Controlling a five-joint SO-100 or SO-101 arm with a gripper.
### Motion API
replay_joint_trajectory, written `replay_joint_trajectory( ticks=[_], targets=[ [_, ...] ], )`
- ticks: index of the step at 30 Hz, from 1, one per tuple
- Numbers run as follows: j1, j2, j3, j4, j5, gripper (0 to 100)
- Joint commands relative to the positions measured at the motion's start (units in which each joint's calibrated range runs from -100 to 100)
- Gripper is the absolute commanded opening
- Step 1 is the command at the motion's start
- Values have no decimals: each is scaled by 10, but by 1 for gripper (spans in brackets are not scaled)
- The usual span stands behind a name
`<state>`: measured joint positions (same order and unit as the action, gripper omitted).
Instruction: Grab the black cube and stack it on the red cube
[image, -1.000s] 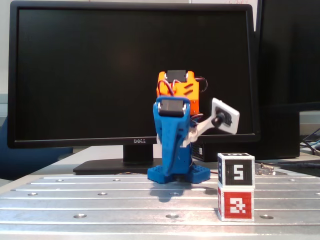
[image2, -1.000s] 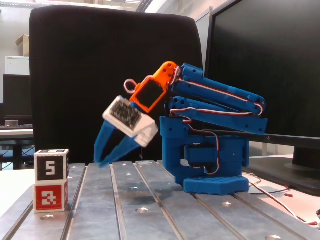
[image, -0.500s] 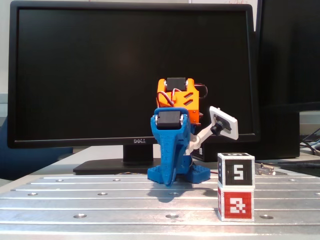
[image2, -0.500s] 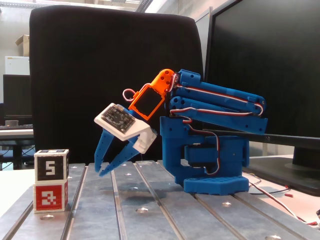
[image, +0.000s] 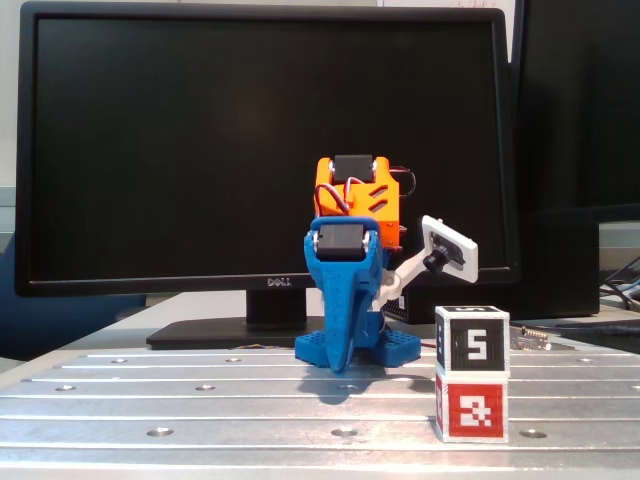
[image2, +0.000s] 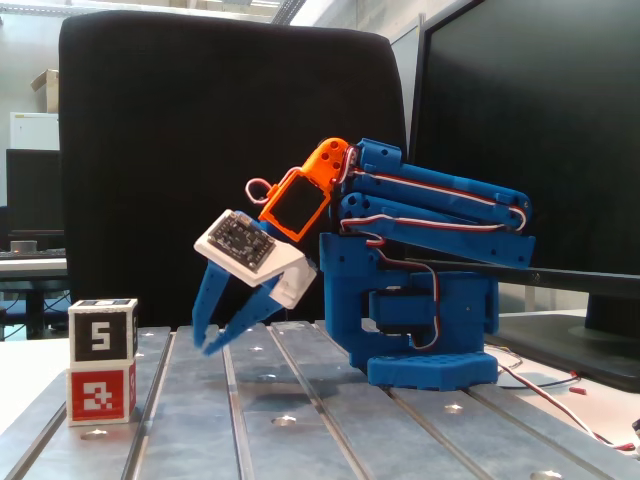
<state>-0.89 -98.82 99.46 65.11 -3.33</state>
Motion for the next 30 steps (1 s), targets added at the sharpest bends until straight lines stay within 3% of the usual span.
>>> replay_joint_trajectory(
  ticks=[1,30],
  targets=[
    [3,3,1,23,4,1],
    [6,2,1,29,3,1]
  ],
)
